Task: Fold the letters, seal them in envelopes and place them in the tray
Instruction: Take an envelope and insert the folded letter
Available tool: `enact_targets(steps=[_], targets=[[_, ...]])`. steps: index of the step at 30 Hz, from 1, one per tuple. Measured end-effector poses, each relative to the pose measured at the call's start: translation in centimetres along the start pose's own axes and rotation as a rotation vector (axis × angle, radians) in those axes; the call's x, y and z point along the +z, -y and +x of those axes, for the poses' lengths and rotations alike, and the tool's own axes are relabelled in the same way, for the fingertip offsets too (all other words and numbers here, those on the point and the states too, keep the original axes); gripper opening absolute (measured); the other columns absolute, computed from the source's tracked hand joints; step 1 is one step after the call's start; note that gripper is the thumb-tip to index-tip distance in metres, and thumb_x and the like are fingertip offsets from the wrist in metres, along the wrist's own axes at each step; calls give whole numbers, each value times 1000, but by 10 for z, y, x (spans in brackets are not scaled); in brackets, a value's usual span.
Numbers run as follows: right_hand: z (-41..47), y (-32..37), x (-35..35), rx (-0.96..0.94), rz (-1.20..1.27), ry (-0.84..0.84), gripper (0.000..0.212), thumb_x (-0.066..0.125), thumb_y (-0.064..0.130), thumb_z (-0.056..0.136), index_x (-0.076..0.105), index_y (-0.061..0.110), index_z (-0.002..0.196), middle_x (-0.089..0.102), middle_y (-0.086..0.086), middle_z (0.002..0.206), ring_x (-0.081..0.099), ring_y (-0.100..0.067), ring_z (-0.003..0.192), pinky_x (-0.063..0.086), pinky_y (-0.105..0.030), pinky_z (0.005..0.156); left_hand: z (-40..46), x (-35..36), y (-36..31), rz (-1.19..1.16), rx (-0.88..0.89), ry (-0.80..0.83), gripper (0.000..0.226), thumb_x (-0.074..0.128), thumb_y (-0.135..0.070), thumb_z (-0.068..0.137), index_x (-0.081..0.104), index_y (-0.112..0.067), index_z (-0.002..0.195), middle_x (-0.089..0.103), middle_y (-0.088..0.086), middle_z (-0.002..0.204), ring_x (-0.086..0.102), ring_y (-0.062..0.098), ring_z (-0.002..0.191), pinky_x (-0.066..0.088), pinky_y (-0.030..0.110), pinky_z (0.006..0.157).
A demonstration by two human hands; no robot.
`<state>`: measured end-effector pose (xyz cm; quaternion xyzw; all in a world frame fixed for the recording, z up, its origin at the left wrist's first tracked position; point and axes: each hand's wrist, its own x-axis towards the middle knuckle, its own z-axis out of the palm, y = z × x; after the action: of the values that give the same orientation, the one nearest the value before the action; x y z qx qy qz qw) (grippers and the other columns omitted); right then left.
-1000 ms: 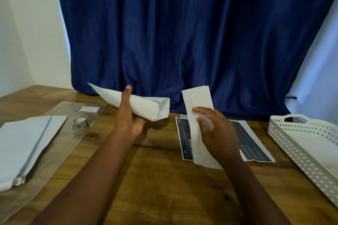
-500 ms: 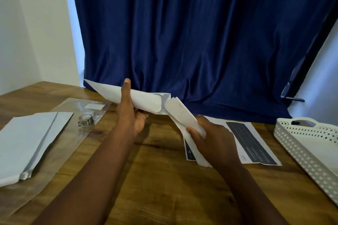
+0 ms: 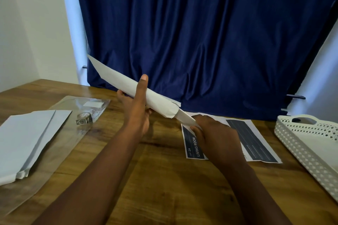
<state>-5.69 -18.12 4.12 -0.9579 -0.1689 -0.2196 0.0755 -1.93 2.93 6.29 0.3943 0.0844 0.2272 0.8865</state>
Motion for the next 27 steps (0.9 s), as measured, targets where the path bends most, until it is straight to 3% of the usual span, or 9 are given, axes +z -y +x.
enact_targets(steps=[3, 6, 11, 15, 18, 20, 23, 25, 27], targets=[[-1, 1, 4, 10, 25, -51, 33, 49, 49, 101, 56, 28, 126, 70, 4, 114, 69, -15, 95, 41, -27, 75, -3, 2, 11, 70, -9, 22, 129, 89, -60, 45, 23, -36, 153, 63, 0, 124, 69, 18, 105, 64, 44, 83], [-2, 3, 9, 32, 30, -132, 34, 55, 49, 98, 62, 29, 124, 75, 3, 104, 71, -16, 86, 37, -25, 67, -7, 5, 28, 176, -59, 41, 128, 93, -56, 50, 19, -38, 154, 62, -2, 122, 68, 19, 106, 61, 48, 93], [-1, -4, 19, 75, 20, -67, 40, 59, 61, 91, 59, 40, 125, 75, 11, 109, 70, -10, 90, 34, -20, 60, -4, 0, 49, 191, -264, -78, 113, 94, -42, 65, 22, -31, 152, 59, 4, 121, 64, 25, 105, 58, 56, 94], [-1, -14, 21, 71, 45, -56, 53, 62, 70, 82, 56, 43, 127, 73, 18, 114, 69, -5, 94, 28, -13, 54, 2, -7, 42, 127, -356, -191, 110, 95, -40, 65, 24, -27, 148, 59, 7, 117, 65, 27, 97, 60, 59, 87], [0, -21, 19, 92, 51, -61, 51, 64, 70, 80, 56, 45, 125, 73, 22, 109, 59, 3, 80, 26, -11, 54, 8, -12, 29, 41, -345, -237, 110, 97, -38, 63, 26, -24, 146, 61, 7, 117, 67, 27, 96, 61, 61, 82], [1, -25, 18, 124, 106, -76, 45, 67, 66, 81, 58, 46, 120, 72, 23, 105, 52, 5, 73, 31, -12, 53, 13, -16, 20, -1, -332, -263, 109, 97, -38, 64, 28, -22, 147, 62, 8, 120, 68, 29, 98, 60, 63, 82], [4, -30, 18, 182, 296, -72, 26, 72, 57, 82, 64, 46, 104, 72, 23, 98, 59, 4, 69, 44, -17, 54, 18, -21, 10, -63, -355, -240, 102, 95, -38, 68, 33, -19, 146, 62, 12, 125, 68, 34, 104, 57, 70, 82], [4, -30, 18, 196, 459, -73, 15, 72, 53, 83, 64, 47, 94, 71, 23, 89, 67, 0, 71, 59, -29, 60, 18, -21, 7, -88, -376, -197, 100, 94, -39, 69, 33, -19, 147, 62, 14, 128, 67, 36, 108, 55, 72, 85], [4, -27, 18, 186, 571, -91, 12, 71, 53, 83, 63, 51, 91, 69, 24, 84, 69, -2, 74, 63, -36, 64, 14, -18, 8, -89, -397, -164, 101, 94, -40, 68, 34, -19, 147, 62, 14, 128, 67, 36, 110, 55, 70, 87]])
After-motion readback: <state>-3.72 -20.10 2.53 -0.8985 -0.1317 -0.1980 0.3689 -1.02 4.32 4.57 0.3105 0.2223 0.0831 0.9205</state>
